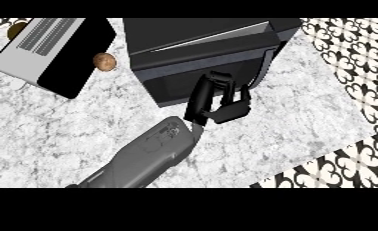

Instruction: Pick up the milk, place it into the microwave and close the microwave

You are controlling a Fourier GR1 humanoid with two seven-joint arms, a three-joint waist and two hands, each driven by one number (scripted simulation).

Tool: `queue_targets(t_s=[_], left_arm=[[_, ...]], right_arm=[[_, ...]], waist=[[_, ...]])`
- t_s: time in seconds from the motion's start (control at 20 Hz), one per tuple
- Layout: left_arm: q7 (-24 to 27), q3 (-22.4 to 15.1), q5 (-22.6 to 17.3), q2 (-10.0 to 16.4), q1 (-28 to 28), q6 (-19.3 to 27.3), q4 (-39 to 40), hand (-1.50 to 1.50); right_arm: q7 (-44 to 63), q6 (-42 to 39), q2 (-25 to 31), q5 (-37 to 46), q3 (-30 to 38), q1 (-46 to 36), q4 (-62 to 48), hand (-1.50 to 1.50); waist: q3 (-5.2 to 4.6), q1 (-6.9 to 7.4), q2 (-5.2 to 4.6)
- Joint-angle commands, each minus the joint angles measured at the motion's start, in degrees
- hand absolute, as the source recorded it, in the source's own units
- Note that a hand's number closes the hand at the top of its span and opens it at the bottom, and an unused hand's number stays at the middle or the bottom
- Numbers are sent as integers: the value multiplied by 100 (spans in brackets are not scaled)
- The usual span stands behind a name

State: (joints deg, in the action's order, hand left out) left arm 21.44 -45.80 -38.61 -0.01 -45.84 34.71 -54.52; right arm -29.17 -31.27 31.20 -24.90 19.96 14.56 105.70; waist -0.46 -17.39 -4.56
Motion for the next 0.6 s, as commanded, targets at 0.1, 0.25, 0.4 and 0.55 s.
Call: queue_targets(t_s=[0.1, 0.25, 0.4, 0.55], left_arm=[[347, 324, -397, 1, -464, -80, 389, 150], [464, 442, -549, 1, -652, -122, 569, 150], [601, 400, -706, 1, -646, -159, 595, 150], [738, 360, -766, 1, -697, -165, 692, 150]], right_arm=[[108, -97, 174, -282, 90, -163, -6, -150], [124, -134, 273, -364, 173, -247, -124, -150], [218, -106, 420, -432, 260, -404, -215, -150], [245, -163, 497, -514, 313, -416, -259, -150]], waist=[[5, -143, -42], [19, -187, -83], [17, -138, -108], [24, -215, -93]])
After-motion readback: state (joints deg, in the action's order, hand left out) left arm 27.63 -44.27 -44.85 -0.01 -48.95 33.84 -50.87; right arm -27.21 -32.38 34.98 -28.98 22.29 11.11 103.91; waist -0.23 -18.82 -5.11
